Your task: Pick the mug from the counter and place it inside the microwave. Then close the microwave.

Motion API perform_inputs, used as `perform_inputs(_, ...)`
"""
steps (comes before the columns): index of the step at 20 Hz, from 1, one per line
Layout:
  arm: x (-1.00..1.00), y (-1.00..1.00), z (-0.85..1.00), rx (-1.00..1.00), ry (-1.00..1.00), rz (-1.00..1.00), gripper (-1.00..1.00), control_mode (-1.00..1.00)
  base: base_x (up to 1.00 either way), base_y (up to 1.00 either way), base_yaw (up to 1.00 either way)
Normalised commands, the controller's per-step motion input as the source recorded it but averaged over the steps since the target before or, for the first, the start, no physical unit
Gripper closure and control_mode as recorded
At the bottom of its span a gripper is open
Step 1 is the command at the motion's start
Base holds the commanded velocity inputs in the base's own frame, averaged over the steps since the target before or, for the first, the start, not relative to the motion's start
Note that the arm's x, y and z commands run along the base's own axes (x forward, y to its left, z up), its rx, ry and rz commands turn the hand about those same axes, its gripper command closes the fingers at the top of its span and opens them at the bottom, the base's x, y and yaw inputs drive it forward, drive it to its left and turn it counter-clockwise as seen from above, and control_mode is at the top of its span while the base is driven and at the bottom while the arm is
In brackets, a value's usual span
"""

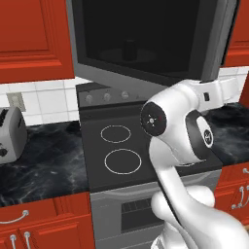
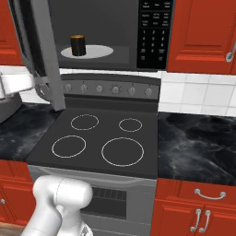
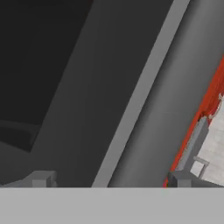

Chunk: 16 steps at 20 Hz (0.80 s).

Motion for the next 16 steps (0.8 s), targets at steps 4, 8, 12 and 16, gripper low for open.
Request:
perform_inputs(4, 0.60, -0.58, 0.00, 0.03, 0.09, 0.06, -1.00, -1.00, 0.00, 0.00, 0.00)
perform_inputs(8, 0.65, -0.51, 0.00, 0.04, 0.06, 0.09, -1.00, -1.00, 0.00, 0.00, 0.00)
perform_inputs(12, 0.67, -0.43, 0.00, 0.04, 0.05, 0.12, -1.00, -1.00, 0.00, 0.00, 0.00)
perform_inputs(16, 0.65, -0.40, 0.01, 0.04, 0.05, 0.13, -1.00, -1.00, 0.00, 0.00, 0.00)
